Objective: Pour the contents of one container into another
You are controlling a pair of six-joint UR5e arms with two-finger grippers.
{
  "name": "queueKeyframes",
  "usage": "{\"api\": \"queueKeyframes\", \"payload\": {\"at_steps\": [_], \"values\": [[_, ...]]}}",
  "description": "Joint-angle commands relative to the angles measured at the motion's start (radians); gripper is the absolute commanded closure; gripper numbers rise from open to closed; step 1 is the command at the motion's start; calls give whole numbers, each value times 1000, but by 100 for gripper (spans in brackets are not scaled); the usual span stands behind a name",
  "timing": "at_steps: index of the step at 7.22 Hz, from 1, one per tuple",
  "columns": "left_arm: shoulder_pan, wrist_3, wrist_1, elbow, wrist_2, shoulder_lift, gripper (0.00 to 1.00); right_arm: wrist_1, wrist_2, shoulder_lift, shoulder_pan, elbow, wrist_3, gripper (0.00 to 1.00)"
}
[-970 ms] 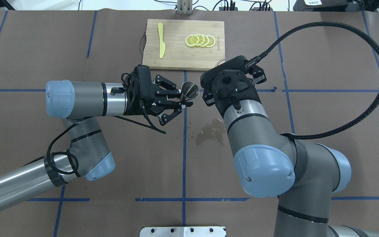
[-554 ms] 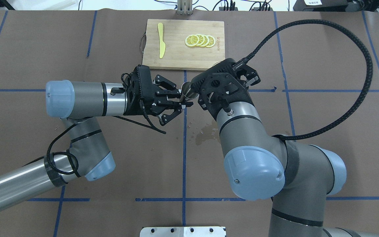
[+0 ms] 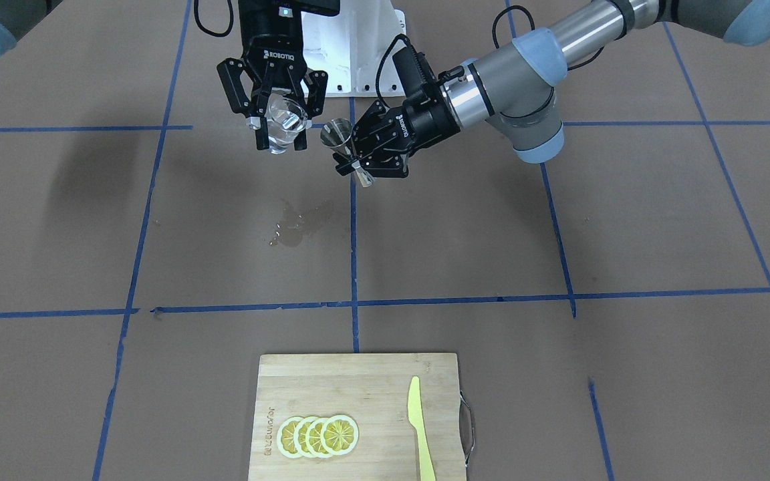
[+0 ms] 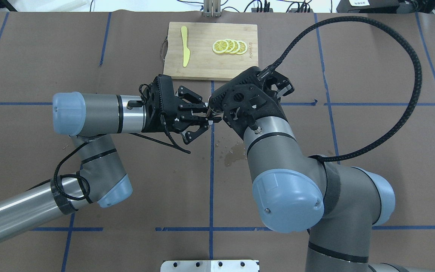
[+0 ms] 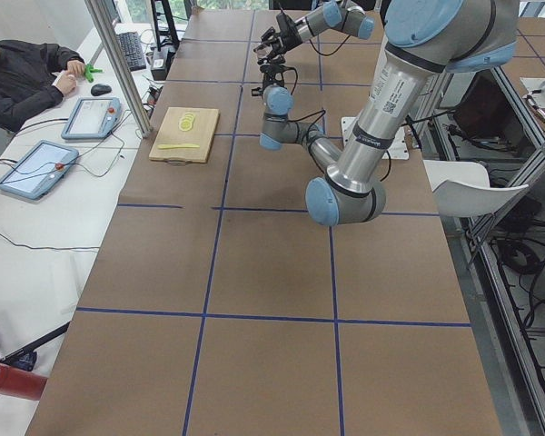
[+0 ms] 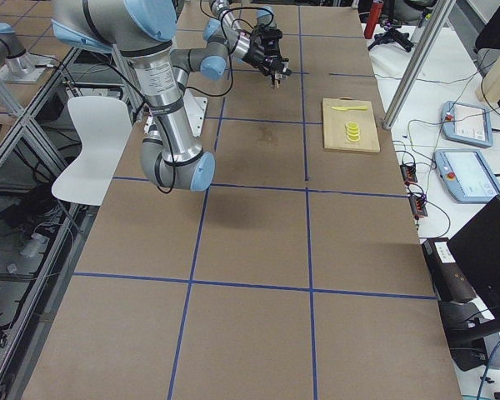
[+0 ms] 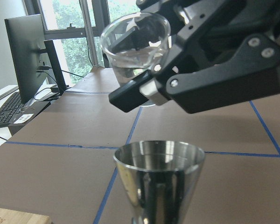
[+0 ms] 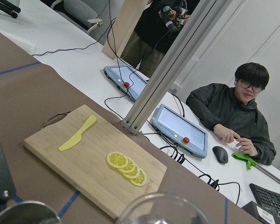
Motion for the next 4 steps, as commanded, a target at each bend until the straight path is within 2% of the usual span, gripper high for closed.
{"api": "queueKeyframes", "payload": {"at_steps": [1, 4], "values": [[0, 0, 0, 0, 1, 0, 100, 0, -4, 11, -5, -1, -46, 100], [2, 0, 0, 0, -1, 0, 100, -8, -36, 11, -16, -12, -113, 100]]}}
